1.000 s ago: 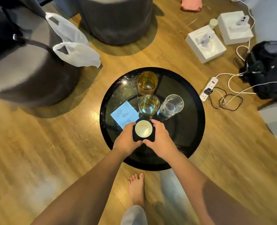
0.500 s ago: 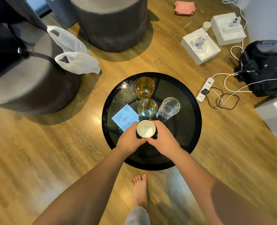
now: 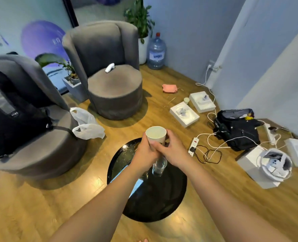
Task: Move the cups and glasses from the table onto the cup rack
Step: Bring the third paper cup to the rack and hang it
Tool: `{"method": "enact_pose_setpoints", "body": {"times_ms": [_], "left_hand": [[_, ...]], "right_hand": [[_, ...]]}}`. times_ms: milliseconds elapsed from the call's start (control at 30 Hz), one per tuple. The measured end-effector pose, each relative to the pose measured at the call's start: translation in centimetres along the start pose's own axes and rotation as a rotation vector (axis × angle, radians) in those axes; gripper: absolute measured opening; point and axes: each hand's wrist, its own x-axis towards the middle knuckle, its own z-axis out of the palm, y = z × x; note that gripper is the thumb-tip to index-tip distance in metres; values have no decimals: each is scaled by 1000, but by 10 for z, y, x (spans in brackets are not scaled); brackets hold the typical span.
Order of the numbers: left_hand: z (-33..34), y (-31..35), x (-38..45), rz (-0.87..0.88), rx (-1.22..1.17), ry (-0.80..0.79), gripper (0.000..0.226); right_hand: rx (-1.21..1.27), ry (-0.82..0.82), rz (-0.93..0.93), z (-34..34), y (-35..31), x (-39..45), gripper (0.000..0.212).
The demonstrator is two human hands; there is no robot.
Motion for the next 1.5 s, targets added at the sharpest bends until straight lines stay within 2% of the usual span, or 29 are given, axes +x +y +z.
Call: {"method": "enact_pose_setpoints", "body": {"times_ms": [100,233,400,567,733,1000,1267,1500], "left_hand": [[-4,76,-4,168,53,7,68],[-9,171,-19,371,139,15,77],[-6,246,-38,485,169,-20,83],[6,264,-52,520,173,-54,79],[21,278,-56,541,184,-135,85],[64,297,-67,590,159,-315,93],[157,333,-114,686,201,-526,75],[250,356,-210,793,166,-730,66]], "right_hand": [[-33,92,-82,-47,-51,-10,68],[-35,173,-170,-110,-106,-31,72],[-10,271,-253,-166,-151,-65,73],[21,317,-279,-183,-155,-90,72],[-12,363,-244,-198,-151,-112,79],[13,493,-190,-237,-130,-145,70],[46,736,-94,-300,-89,-223,62],[-5,857,-3,-346,-43,-349,64]]}}
